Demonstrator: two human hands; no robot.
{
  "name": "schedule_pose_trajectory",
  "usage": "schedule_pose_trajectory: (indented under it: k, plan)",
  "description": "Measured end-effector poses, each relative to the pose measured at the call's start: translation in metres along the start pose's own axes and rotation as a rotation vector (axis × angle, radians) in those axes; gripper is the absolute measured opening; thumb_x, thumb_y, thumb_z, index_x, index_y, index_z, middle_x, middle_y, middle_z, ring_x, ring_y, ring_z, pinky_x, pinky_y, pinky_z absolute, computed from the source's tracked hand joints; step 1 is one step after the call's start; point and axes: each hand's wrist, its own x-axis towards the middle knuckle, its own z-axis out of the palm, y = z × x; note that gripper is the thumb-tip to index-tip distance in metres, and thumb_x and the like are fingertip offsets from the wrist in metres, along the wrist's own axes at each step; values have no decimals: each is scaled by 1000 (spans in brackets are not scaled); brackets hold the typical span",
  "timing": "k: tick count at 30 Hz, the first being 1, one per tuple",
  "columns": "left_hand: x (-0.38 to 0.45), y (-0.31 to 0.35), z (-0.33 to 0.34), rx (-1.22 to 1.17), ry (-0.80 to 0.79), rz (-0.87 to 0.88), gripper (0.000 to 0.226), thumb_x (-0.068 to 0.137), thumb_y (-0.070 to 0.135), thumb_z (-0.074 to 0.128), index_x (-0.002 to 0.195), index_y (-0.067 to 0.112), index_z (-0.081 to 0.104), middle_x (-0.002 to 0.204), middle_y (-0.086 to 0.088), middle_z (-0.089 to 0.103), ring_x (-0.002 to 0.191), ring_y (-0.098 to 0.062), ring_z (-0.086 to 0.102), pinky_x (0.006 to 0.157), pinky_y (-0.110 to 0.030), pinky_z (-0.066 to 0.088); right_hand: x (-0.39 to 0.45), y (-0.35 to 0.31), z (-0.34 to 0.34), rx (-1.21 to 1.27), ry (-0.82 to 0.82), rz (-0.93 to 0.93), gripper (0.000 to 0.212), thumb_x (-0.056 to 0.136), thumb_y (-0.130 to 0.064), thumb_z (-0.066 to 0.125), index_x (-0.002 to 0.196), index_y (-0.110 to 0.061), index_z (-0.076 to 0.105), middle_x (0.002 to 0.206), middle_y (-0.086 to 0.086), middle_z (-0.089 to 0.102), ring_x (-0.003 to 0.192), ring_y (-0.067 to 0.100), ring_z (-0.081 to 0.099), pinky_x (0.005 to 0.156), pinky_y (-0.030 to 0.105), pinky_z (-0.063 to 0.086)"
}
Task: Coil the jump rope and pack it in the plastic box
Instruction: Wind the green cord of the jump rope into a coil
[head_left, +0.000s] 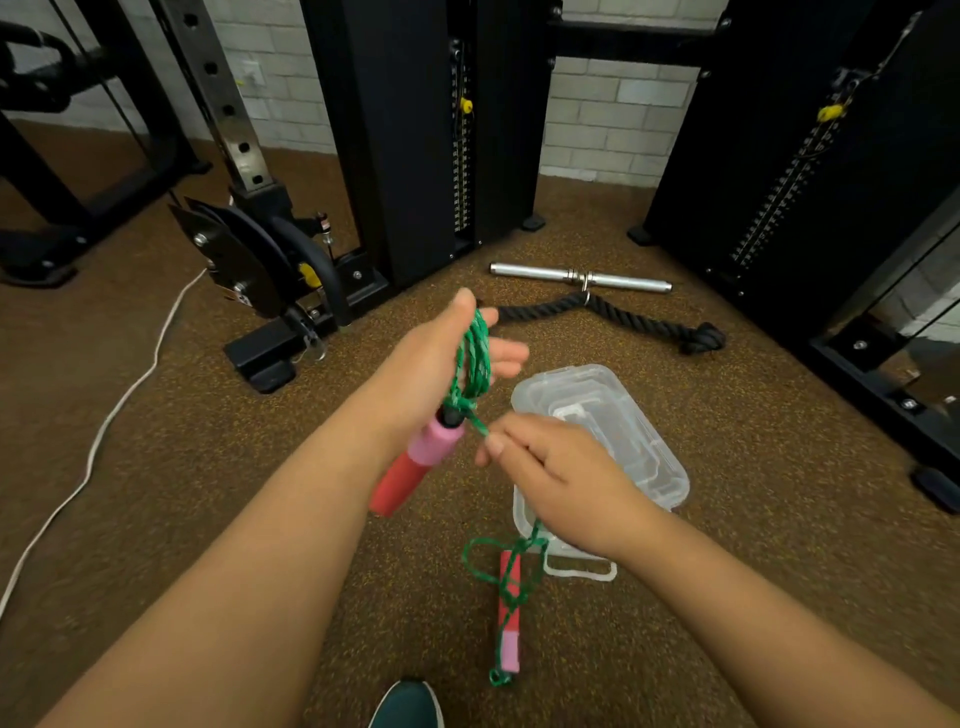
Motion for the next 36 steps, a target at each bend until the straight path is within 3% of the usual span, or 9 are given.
schedule_pose_trajectory:
  k: [4, 8, 12, 18, 21, 23, 25, 31, 36]
  plan:
    - [-6, -10, 7, 375, -46, -67, 66, 90, 70, 18, 116, 32, 64, 106, 8, 71, 106, -8, 62, 103, -36, 39, 5, -14, -21, 265, 134, 59, 29, 98, -27, 43, 78, -17, 61, 77, 13, 64, 74, 15, 61, 64, 29, 48]
    - [-11, 1, 15, 241, -117, -86, 75, 95, 62, 14, 86, 14, 70, 78, -7, 76, 76, -15, 72, 75, -20, 48, 8, -14, -39, 505, 199, 168, 32, 100, -14, 38, 72, -11, 53, 53, -10, 56, 50, -4, 51, 53, 7, 37]
    - [-7, -1, 15, 236, -222, -94, 82, 94, 64, 10, 98, 4, 66, 76, -18, 73, 69, -27, 70, 73, -31, 53, 10, 1, -38, 451, 221, 203, 31, 99, -23, 41, 75, -13, 58, 71, -8, 56, 62, -5, 51, 60, 10, 40]
    - [-6, 0, 14, 227, -309, -140, 85, 92, 65, 7, 93, 6, 68, 71, -18, 69, 64, -25, 65, 71, -31, 54, 11, 2, -40, 440, 235, 229, 31, 98, -23, 44, 71, -14, 57, 54, -18, 54, 53, -5, 49, 55, 9, 39]
    - [-6, -3, 14, 141, -395, -181, 66, 93, 58, 31, 110, 2, 64, 71, -14, 68, 65, -22, 65, 72, -31, 53, 13, 7, -43, 407, 286, 272, 33, 94, -33, 51, 66, -18, 60, 53, -18, 54, 54, -4, 48, 57, 14, 40]
    - [-6, -6, 12, 58, -434, -161, 37, 90, 35, 56, 112, 6, 65, 73, -8, 72, 68, -17, 68, 74, -29, 54, 13, 11, -45, 428, 292, 281, 33, 93, -33, 52, 67, -16, 61, 53, -18, 54, 56, -4, 48, 59, 15, 42]
    - [-6, -8, 10, -54, -452, -143, 27, 86, 16, 60, 110, 6, 66, 77, -7, 74, 69, -14, 71, 71, -24, 57, 12, 14, -45, 481, 282, 275, 31, 94, -30, 51, 71, -11, 61, 57, -14, 55, 58, -2, 48, 59, 16, 42]
    - [-5, -3, 11, -178, -302, -126, 22, 93, 21, 52, 99, 6, 68, 69, -3, 73, 57, -9, 66, 58, -18, 54, 9, 23, -44, 615, 200, 264, 19, 96, -19, 48, 91, -12, 65, 63, -13, 55, 64, 4, 50, 63, 18, 47]
    - [-6, 5, 13, -274, -183, -134, 39, 95, 39, 45, 82, 10, 68, 55, 0, 65, 42, -7, 55, 44, -16, 47, 8, 27, -35, 507, 251, 326, 21, 97, -20, 47, 85, -20, 64, 61, -2, 45, 55, 5, 44, 59, 22, 45]
